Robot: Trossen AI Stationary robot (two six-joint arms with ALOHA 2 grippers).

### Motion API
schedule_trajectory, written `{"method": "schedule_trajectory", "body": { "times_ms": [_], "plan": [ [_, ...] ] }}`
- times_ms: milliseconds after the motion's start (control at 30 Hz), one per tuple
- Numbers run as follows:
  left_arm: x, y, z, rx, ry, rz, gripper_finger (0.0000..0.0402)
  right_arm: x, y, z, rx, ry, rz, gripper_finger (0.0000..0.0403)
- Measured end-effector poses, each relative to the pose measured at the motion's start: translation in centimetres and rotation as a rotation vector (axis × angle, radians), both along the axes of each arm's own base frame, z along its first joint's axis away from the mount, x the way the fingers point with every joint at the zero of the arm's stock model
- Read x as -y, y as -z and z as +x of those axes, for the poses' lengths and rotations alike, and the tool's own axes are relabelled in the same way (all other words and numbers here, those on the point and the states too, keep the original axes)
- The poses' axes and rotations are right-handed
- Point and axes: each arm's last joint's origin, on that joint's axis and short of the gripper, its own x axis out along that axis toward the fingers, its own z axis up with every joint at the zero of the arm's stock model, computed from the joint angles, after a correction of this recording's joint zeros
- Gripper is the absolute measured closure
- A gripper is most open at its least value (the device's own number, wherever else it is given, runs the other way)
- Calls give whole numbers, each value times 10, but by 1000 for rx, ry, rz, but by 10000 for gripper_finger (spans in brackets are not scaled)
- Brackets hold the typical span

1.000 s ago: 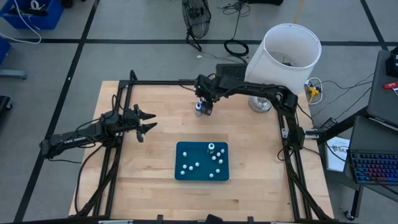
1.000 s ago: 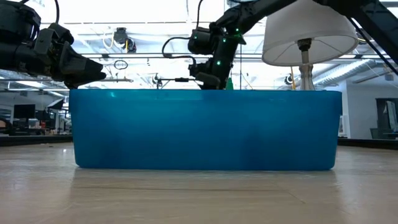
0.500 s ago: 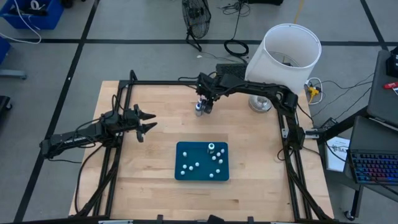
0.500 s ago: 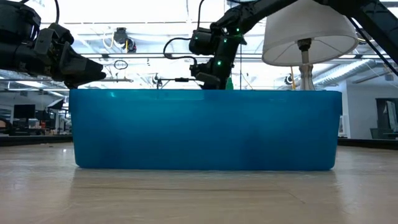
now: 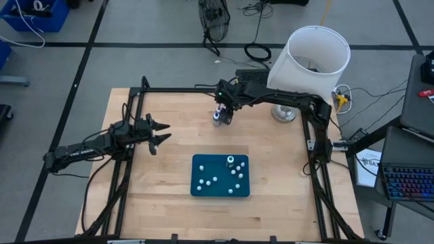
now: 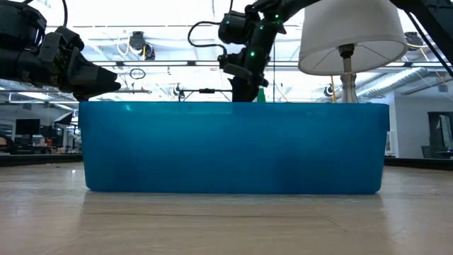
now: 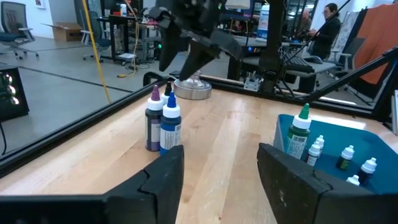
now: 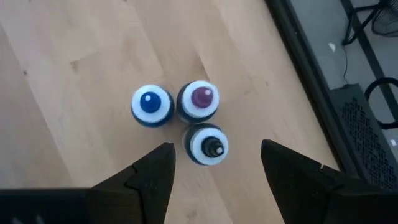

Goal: Pick & Place food coloring
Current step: Put the black food coloring bottle into the bin

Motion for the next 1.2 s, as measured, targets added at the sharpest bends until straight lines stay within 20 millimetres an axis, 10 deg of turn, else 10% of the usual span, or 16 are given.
{"method": "schedule_trajectory", "body": {
  "times_ms": [1200],
  "plan": [
    [0,0,0,0,0,0,207,22,72,-15,75,-5,153,177]
  ]
}}
